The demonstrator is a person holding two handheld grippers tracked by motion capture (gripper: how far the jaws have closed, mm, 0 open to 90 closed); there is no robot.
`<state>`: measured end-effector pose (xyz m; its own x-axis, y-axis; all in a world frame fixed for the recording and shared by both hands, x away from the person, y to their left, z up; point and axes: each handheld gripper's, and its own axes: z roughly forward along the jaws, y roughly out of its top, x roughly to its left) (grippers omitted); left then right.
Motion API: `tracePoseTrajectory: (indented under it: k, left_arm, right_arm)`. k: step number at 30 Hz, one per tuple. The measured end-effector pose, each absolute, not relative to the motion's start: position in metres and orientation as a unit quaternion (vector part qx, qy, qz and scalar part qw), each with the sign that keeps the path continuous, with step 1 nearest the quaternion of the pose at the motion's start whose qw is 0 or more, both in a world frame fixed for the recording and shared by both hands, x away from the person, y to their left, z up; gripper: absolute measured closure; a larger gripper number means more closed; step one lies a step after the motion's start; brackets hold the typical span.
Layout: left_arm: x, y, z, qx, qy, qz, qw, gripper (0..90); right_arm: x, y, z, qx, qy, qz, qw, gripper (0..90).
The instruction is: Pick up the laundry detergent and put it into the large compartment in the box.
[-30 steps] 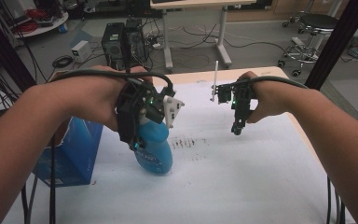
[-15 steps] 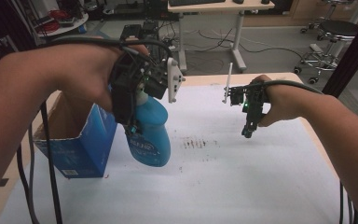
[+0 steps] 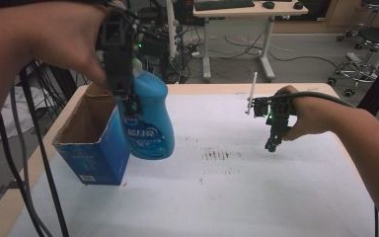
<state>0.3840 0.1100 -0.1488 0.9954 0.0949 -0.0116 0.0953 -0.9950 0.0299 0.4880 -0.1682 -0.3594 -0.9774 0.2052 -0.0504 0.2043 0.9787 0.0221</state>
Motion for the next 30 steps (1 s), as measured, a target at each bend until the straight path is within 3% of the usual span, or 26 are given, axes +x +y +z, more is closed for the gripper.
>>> tracePoseTrajectory:
  k: [10, 30]
  left_arm:
    - [0.385, 0.144, -0.120, 0.991, 0.125, -0.010, 0.053, 37.9]
    - [0.408, 0.228, -0.095, 0.953, 0.295, -0.010, 0.066, 37.9]
  right_arm:
    - [0.486, -0.167, -0.359, 0.097, 0.995, 0.008, 0.027, 12.0]
    - [0.484, -0.163, -0.360, 0.094, 0.995, 0.007, 0.024, 11.9]
